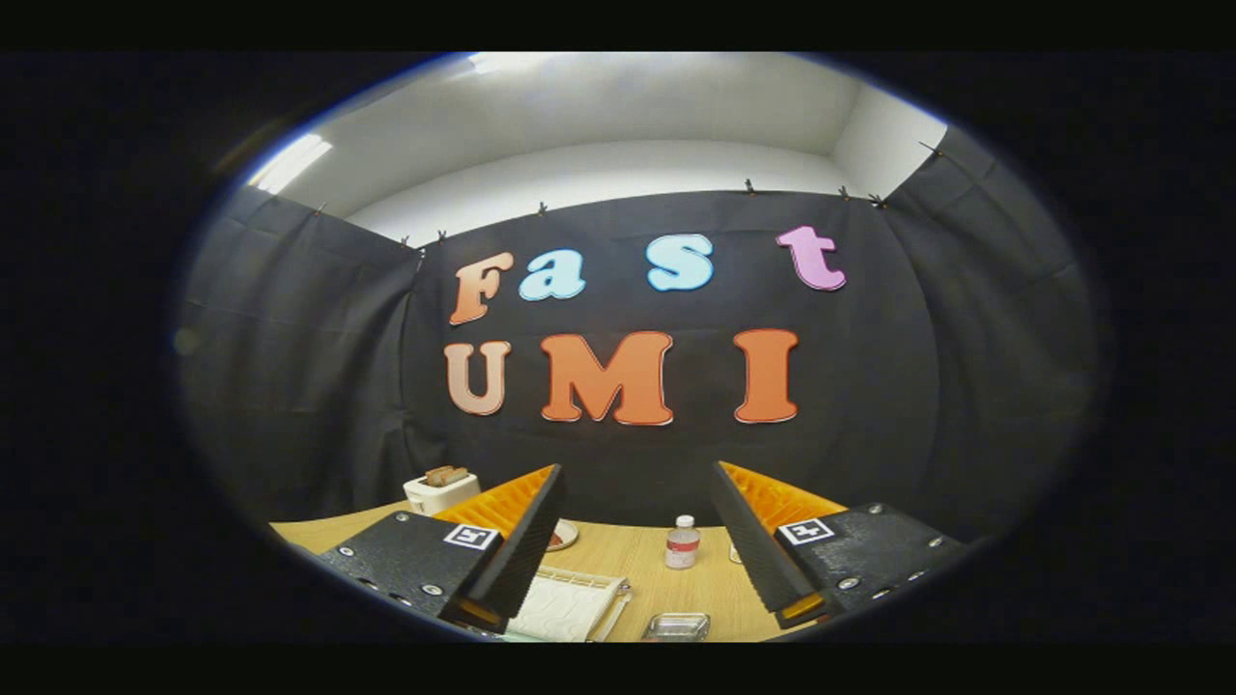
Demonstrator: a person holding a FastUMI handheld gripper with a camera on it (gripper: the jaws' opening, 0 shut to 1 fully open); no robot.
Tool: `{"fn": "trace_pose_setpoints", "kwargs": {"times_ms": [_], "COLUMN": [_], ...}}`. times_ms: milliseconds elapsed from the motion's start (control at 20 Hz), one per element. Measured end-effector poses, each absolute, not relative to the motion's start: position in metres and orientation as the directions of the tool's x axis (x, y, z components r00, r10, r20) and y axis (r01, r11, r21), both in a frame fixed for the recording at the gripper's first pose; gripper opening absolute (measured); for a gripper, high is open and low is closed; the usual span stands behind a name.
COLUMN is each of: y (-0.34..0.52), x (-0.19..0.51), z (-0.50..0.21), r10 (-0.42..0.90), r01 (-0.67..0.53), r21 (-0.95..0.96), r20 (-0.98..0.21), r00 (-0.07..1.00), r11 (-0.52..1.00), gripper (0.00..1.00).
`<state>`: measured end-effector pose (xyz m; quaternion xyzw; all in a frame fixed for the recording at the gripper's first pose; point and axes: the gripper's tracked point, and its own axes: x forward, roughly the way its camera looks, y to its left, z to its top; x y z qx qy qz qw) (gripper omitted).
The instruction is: Take the plate from the dish rack, then take the spoon from the basket and place it into the plate.
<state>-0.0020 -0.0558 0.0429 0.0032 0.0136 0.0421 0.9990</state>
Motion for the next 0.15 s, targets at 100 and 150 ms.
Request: {"fn": "trace_pose_setpoints", "kwargs": {"times_ms": [100, 150], "y": [-0.0579, -0.0595], "x": [-0.002, -0.003], "z": [0.0466, 0.0474], "r10": [0.075, 0.069], "r01": [-0.075, -0.069], "r21": [-0.004, -0.009], "r20": [-0.013, -0.013], "r00": [0.997, 0.998], "r11": [0.997, 0.998], "gripper": [0.92, 0.92]}}
